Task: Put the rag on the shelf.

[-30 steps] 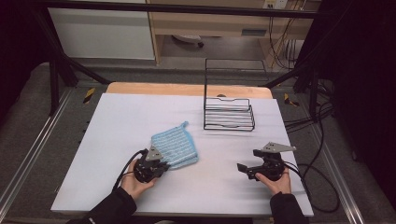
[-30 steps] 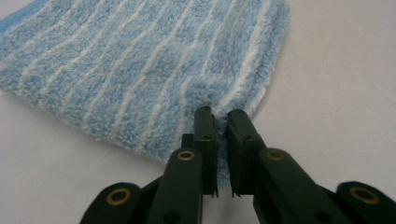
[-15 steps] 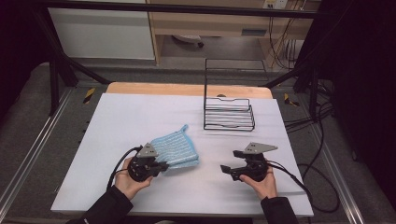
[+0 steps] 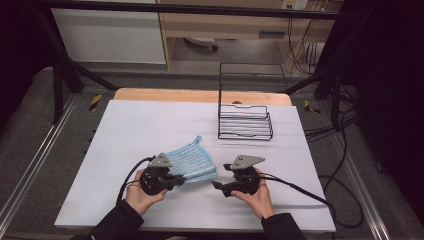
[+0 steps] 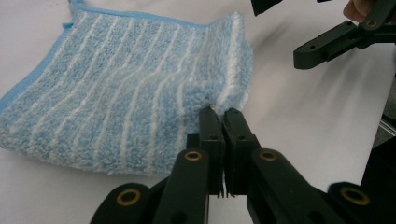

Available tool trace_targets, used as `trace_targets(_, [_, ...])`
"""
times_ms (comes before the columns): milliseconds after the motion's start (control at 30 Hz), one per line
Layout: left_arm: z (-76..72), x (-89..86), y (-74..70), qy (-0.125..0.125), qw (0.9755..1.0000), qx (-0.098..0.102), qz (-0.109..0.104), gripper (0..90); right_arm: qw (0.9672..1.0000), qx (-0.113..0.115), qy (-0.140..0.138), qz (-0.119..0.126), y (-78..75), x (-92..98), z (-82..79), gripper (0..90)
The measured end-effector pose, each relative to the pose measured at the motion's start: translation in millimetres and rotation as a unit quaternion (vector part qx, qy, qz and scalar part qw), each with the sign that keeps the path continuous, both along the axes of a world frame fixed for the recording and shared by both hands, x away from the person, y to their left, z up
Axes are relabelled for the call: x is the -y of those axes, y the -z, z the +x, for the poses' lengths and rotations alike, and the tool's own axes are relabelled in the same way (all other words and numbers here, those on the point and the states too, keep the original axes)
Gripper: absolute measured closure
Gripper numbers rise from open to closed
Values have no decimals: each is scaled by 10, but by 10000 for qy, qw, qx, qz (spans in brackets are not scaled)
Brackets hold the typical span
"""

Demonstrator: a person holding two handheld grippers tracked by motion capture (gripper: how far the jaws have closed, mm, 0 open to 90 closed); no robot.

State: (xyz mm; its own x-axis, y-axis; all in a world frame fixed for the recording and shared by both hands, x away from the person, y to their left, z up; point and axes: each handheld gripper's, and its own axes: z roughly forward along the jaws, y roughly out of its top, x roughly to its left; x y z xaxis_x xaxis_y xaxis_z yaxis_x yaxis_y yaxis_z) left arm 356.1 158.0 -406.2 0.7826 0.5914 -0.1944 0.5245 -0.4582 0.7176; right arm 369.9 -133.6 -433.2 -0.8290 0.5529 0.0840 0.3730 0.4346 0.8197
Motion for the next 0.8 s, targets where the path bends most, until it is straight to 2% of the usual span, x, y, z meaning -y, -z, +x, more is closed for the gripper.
trace_targets(133, [2,103,3,30,10000,-46,-39,875,9998,18,48,-171,11,15,9,234])
trace_targets(267, [20,302,7,100,9999,-79,-40,875,9998,7,152,-116,-24,116,7,225])
trace_targets(467, [63,677,61,145,9997,-207,-34,873,9977,6,671,43,-121,536,-54,161])
trace_targets(500, [66,729,76,146,9997,-205,-25,873,9977,6,671,43,-121,536,-54,161])
trace_targets(533, [73,807,101,164,9996,-211,9,869,9963,1,848,106,-130,641,-73,158])
trace_targets(600, [91,890,148,181,9996,-233,12,863,9956,-36,918,160,-129,679,-81,158])
trace_targets(633, [97,908,164,209,9995,-249,33,841,9945,-96,1017,212,-118,716,-92,159])
trace_targets(700, [81,898,159,300,9994,-186,38,776,9945,-127,1022,204,-108,708,-95,161])
trace_targets(733, [68,866,134,351,9993,-142,44,776,9945,-127,1022,204,-108,708,-95,161])
trace_targets(767, [48,821,99,349,9994,-80,7,638,9942,-170,1019,293,-95,689,-99,177])
trace_targets(800, [32,754,55,336,9994,26,1,586,9940,-202,1023,331,-89,677,-106,185])
